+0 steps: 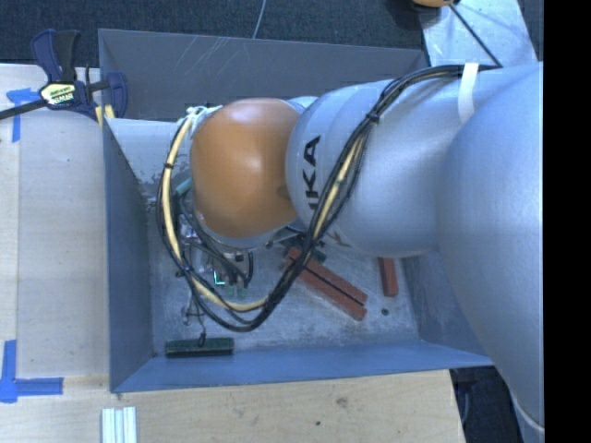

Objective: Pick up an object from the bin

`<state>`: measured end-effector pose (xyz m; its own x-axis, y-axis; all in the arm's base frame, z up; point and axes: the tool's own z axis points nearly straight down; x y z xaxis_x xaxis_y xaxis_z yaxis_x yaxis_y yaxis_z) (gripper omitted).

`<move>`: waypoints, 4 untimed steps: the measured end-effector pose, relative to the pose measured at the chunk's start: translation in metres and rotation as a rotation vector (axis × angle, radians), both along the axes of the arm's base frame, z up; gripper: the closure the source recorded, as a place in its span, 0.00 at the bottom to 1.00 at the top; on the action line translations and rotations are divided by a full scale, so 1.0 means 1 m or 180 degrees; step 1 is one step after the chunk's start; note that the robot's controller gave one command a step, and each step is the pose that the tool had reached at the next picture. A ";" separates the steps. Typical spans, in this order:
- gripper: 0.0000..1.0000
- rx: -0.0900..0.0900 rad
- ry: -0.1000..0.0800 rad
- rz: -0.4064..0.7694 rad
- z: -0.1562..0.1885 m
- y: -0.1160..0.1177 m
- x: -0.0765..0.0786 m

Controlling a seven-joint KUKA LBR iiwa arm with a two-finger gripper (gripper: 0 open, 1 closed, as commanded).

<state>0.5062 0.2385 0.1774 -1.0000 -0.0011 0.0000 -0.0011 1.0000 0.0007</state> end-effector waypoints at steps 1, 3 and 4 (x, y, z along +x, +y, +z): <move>0.00 0.0002 -0.0007 -0.0006 0.001 0.000 0.001; 0.00 -0.0003 -0.0016 0.1112 -0.081 -0.034 -0.007; 1.00 -0.0002 0.0003 0.1048 -0.106 -0.059 -0.018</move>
Offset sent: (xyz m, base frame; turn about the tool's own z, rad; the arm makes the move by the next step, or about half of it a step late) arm -0.0165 -0.0659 -0.0846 -0.2294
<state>0.4877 0.1791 0.0717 -0.9459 -0.3244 0.0012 -0.3244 0.9459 0.0003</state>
